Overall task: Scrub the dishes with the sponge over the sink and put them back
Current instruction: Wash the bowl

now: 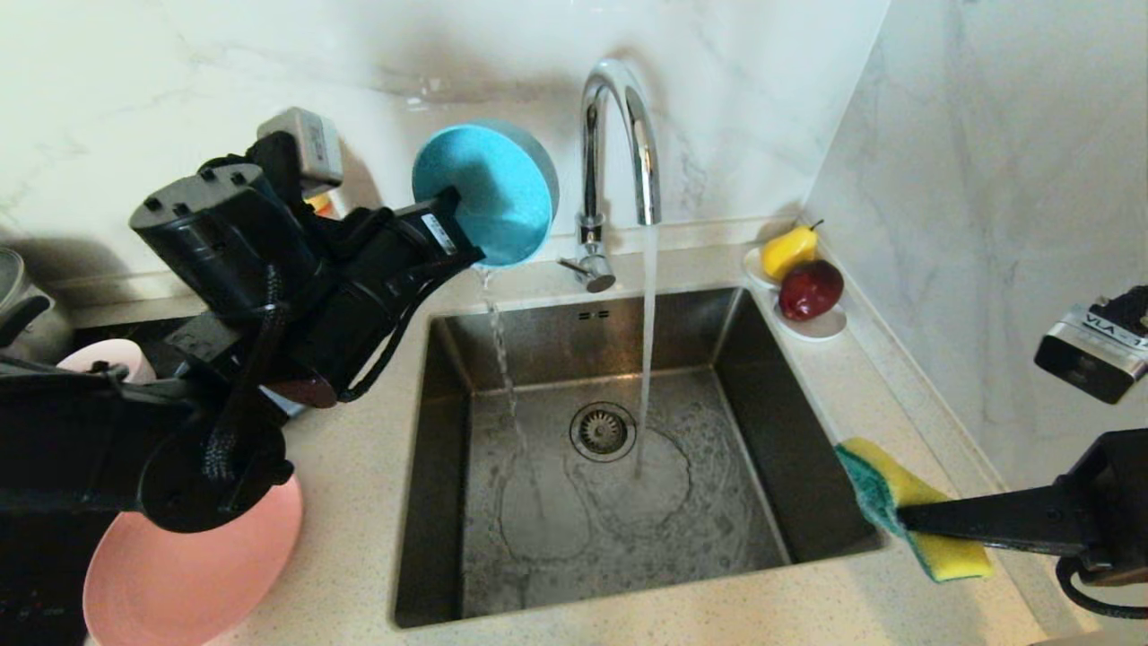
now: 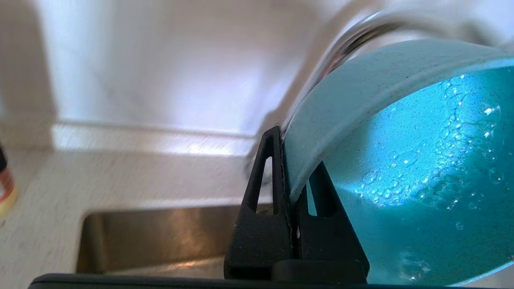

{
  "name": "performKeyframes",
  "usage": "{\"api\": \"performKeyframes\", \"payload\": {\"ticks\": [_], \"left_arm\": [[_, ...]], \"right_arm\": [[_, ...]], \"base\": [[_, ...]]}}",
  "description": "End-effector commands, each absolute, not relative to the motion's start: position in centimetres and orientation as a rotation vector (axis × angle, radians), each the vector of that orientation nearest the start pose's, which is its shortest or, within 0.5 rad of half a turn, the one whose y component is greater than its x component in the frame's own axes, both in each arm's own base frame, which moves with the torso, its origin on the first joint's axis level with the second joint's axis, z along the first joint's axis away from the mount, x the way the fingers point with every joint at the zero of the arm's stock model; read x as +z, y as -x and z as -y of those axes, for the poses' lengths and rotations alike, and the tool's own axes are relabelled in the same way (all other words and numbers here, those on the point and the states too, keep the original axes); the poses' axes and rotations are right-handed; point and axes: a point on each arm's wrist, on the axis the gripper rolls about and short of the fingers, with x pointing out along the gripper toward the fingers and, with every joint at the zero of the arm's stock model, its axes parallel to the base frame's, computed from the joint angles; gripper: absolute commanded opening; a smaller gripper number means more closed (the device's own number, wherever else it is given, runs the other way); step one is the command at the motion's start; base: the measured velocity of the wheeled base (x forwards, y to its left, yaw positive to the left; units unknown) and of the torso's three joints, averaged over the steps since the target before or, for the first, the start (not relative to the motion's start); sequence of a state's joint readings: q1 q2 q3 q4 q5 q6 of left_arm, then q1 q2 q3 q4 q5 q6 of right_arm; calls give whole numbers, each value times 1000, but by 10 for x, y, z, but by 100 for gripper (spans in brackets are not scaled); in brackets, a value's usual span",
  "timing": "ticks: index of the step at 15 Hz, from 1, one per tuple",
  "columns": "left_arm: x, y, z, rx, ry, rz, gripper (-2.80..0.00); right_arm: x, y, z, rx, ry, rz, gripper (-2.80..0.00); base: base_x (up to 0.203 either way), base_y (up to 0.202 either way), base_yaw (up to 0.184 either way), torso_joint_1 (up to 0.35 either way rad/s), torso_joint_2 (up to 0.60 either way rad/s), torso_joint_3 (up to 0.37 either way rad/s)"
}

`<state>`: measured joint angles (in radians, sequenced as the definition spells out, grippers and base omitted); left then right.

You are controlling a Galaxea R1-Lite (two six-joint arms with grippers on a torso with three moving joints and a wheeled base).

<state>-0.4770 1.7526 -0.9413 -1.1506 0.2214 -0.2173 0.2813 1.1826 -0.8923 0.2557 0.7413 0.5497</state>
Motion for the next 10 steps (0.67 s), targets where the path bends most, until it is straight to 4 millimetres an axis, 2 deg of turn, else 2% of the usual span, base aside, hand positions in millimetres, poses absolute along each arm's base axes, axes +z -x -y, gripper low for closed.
{"api": "performKeyframes", "payload": {"ticks": [1, 4, 10], "left_arm": [[267, -278, 138, -307, 341, 330, -280], [268, -269, 135, -341, 334, 328, -280], [260, -273, 137, -369, 327, 290, -280]], "right_arm": [[248, -149, -59, 821, -624, -831, -280], [249, -148, -59, 824, -623, -827, -280], [253, -145, -58, 832, -619, -809, -280]], "base": [[0, 0, 0, 0, 0, 0], [0, 0, 0, 0, 0, 0], [0, 0, 0, 0, 0, 0]]}}
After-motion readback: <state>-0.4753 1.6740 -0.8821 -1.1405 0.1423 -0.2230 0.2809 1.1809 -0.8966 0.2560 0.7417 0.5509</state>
